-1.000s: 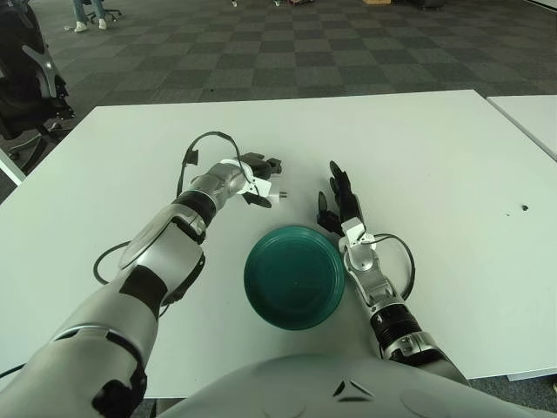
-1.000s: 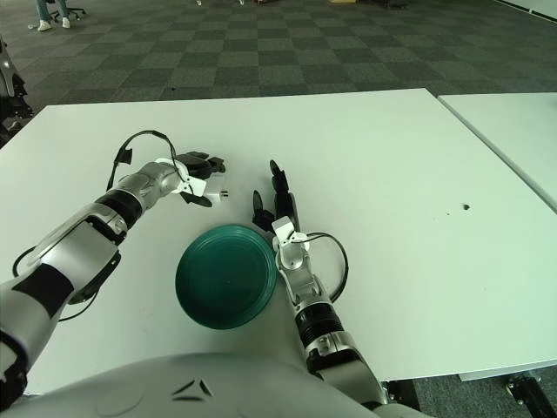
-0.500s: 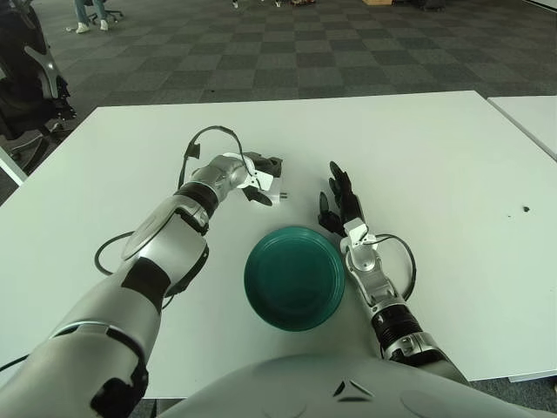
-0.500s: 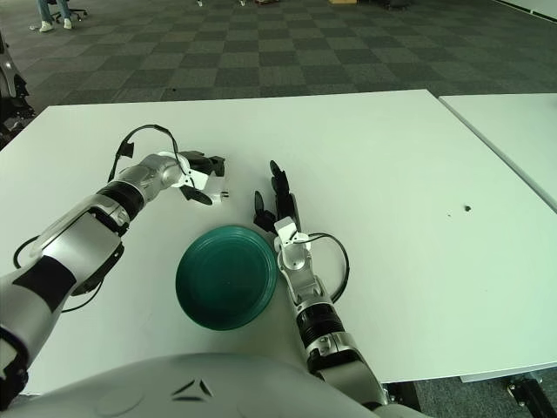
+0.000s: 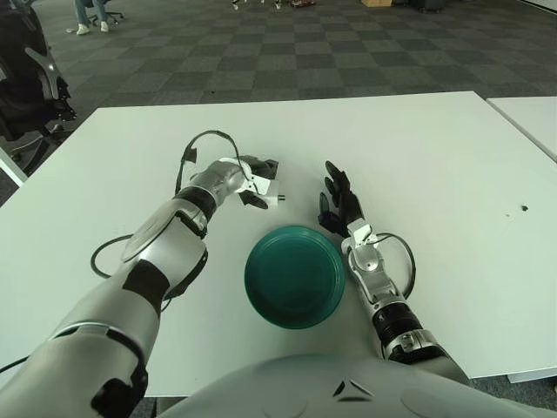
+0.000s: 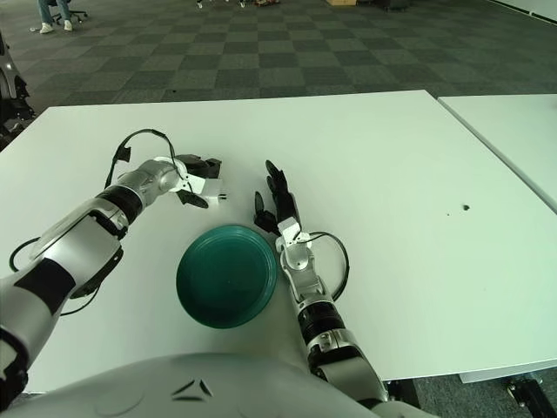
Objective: Put the charger into the plate.
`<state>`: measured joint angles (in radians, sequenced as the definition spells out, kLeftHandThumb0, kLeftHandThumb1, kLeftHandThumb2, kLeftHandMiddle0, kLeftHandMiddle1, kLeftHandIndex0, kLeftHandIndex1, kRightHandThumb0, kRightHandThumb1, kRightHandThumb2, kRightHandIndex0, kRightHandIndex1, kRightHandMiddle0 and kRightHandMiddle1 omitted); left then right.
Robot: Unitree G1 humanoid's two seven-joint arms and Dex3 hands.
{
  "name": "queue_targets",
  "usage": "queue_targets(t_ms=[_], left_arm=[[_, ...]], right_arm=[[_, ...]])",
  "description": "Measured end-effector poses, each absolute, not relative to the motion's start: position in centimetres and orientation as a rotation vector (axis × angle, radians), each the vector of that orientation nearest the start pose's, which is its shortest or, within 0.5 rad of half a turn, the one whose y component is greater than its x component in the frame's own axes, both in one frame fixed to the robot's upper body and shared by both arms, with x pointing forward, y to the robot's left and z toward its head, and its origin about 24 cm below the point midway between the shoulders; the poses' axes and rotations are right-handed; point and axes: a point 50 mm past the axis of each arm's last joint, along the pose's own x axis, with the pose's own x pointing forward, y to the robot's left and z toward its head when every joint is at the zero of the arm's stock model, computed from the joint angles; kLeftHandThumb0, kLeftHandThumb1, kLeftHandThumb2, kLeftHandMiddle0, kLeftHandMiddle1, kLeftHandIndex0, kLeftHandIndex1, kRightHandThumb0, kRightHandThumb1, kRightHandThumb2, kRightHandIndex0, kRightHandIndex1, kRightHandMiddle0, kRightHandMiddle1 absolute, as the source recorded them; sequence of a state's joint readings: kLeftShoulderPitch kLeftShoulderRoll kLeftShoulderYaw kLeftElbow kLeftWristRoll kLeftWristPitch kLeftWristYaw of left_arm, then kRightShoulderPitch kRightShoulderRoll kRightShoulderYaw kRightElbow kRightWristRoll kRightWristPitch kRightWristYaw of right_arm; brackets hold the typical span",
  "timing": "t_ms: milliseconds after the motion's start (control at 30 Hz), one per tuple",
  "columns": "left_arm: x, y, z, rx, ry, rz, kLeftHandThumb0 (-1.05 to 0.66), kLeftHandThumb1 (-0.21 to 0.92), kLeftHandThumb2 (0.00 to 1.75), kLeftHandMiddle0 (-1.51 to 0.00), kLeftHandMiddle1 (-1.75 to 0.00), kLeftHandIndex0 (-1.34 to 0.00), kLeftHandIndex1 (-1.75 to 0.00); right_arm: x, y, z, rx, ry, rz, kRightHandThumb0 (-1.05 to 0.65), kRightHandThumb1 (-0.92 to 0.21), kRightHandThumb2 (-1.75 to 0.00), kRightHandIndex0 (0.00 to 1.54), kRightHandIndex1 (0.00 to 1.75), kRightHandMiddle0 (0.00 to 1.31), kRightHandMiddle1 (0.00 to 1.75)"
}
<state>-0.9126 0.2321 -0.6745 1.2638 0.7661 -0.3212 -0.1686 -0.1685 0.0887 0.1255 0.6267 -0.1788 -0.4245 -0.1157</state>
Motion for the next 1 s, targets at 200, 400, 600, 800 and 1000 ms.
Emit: queue_targets(t_ms=[200,400,600,800,1000], left_arm=[[35.8,11.1,1.9,1.449,0.120,-0.805,-0.47,0.33,1.29,-0.88,-1.75,-0.60,-1.75],[35.7,11.1,1.9,1.383,0.104,-0.783,-0.48,0.28,1.35,-1.01,-1.75,-0.63,-1.75],[35.5,11.5,1.9,1.311,0.072,-0.758,-0.49,0.27,1.37,-1.05,-1.75,-0.65,-1.75],[35.1,12.1,1.9,1.245,0.019,-0.719,-0.50,0.25,1.40,-1.05,-1.75,-0.66,-1.75],[34.5,12.6,1.8,1.199,-0.037,-0.661,-0.50,0.22,1.43,-1.02,-1.75,-0.68,-1.75]], right_arm=[[26.3,-8.9,-1.7,-0.073,0.020,0.145,-0.85,-0.92,-0.89,0.09,0.00,0.00,0.23],[27.6,-10.5,-1.8,-0.020,0.045,0.074,-0.83,-0.92,-0.87,0.04,0.00,0.00,0.19],[28.9,-13.4,-1.8,0.032,0.061,-0.058,-0.82,-0.92,-0.84,0.04,0.00,0.00,0.26],[29.1,-16.3,-1.8,0.067,0.051,-0.192,-0.81,-0.92,-0.83,0.06,0.01,0.00,0.33],[28.8,-18.1,-2.0,0.089,0.045,-0.278,-0.79,-0.92,-0.82,0.09,0.02,0.00,0.38]])
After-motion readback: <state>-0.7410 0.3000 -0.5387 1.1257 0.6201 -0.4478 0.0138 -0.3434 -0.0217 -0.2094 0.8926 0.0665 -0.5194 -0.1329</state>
